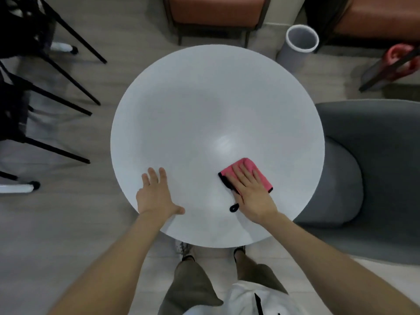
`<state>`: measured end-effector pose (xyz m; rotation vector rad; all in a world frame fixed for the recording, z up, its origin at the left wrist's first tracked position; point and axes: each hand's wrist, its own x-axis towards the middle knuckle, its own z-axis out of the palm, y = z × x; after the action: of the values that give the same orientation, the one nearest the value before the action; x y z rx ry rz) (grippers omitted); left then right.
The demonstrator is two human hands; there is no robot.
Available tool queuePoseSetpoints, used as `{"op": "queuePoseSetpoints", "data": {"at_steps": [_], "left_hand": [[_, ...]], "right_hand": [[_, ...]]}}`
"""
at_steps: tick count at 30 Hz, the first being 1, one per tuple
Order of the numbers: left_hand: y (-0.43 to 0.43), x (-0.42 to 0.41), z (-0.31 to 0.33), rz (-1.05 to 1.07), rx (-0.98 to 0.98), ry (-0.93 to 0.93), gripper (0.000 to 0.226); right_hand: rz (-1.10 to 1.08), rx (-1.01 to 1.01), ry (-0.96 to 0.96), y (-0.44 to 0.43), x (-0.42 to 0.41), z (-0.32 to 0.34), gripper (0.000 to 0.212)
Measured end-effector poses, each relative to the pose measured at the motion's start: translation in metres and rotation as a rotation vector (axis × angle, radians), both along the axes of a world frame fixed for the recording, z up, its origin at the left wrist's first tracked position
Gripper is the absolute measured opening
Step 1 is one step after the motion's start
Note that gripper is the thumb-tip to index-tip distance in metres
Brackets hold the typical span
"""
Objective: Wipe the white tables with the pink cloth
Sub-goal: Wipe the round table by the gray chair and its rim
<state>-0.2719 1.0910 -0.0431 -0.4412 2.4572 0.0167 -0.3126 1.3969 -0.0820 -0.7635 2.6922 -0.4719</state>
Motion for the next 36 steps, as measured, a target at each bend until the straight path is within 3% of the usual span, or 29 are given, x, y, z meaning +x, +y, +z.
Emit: {"op": "queuePoseSetpoints", "data": {"at_steps": [4,7,9,12,14,17,20,24,28,30,33,36], "left_hand": [[-0.012,-0.004,0.015,-0.037,0.101,-0.077,0.152],[-0.028,-0.014,0.035,-0.042,0.39,-0.084,0.104],[-0.025,-0.013,0.053,0.177,0.75,-0.044,0.087],[-0.006,-0.007,0.081,0.539,1.259,-0.084,0.082],[0.004,-0.001,0.092,0.59,1.44,-0.136,0.062],[0.003,0.014,0.096,0.739,1.536,-0.051,0.037],[0.002,0.028,0.098,0.821,1.508,0.054,0.031],[0.001,0.039,0.114,0.883,1.292,0.335,0.036],[0.0,0.04,0.139,0.795,1.106,0.553,0.04],[0.003,0.046,0.155,0.638,0.945,0.652,0.042],[0.017,0.066,0.181,0.368,0.622,0.753,0.038],[0.042,0.098,0.2,0.239,0.432,0.736,0.039]], "right_hand": [[-0.028,-0.088,-0.083,-0.004,0.015,0.043,0.05],[-0.13,-0.064,0.0,-0.018,0.03,0.075,0.051],[-0.144,-0.02,0.05,-0.034,0.045,0.091,0.05],[-0.155,-0.062,0.079,-0.063,0.064,0.111,0.043],[-0.184,-0.092,0.087,-0.079,0.072,0.121,0.041],[-0.184,-0.106,0.004,-0.093,0.082,0.138,0.047],[-0.11,-0.15,-0.13,-0.103,0.086,0.15,0.06],[-0.102,-0.297,-0.305,-0.115,0.073,0.164,0.06],[-0.029,-0.374,-0.306,-0.115,0.054,0.178,0.068],[0.052,-0.294,-0.226,-0.106,0.038,0.183,0.059],[0.28,0.028,-0.101,-0.078,0.009,0.186,0.048],[0.496,0.237,0.005,-0.047,-0.006,0.188,0.038]]}}
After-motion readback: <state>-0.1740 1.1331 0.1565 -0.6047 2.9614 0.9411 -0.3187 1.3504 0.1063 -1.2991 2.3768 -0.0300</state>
